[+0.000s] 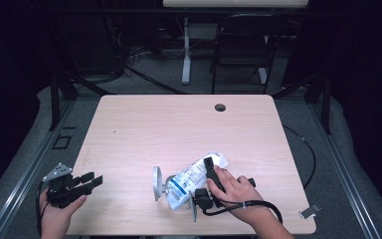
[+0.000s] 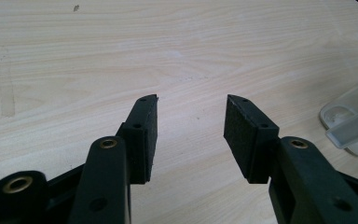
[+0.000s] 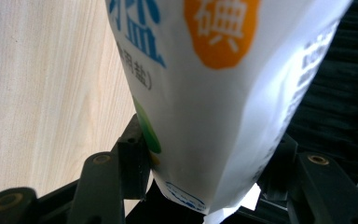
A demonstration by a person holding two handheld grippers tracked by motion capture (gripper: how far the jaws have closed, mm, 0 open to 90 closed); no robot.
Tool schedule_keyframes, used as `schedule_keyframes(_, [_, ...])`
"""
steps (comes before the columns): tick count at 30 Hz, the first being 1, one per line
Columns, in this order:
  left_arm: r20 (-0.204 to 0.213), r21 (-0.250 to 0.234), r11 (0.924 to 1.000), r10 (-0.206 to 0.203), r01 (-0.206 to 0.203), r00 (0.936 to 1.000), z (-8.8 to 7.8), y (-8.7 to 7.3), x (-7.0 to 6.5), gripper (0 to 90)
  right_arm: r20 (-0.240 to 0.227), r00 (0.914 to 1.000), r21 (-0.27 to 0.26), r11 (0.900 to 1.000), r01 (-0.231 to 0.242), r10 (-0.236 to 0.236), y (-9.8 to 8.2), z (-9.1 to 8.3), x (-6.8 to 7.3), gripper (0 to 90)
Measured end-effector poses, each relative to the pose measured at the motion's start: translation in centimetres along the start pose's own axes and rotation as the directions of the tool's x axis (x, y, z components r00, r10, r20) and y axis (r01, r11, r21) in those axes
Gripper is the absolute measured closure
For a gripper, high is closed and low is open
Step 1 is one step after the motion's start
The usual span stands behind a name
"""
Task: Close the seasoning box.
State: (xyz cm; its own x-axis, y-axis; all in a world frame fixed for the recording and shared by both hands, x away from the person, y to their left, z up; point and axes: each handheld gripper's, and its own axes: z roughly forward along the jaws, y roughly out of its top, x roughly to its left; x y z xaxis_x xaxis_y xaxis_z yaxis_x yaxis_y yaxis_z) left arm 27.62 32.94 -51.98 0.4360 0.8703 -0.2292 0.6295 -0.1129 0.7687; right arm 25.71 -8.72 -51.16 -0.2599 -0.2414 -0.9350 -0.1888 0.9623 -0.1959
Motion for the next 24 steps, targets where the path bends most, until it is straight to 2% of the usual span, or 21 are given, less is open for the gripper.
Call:
schedule_keyframes(4, [0.002, 0.0, 1.0, 0.0, 0.0, 1.0, -0.02, 0.03, 0.03, 55.1, -0.003, 1.0, -0.012, 1.0, -0.007, 0.007, -0.03, 0.07, 0.01, 47.0])
schedule_keyframes(24, [0.006, -0.005, 1.0, 0.004, -0.004, 1.0, 0.29, 0.32, 0.0, 54.9, -0.008, 0.9999, 0.007, 1.0, 0.008, -0.008, 0.11, -0.04, -0.13, 47.1])
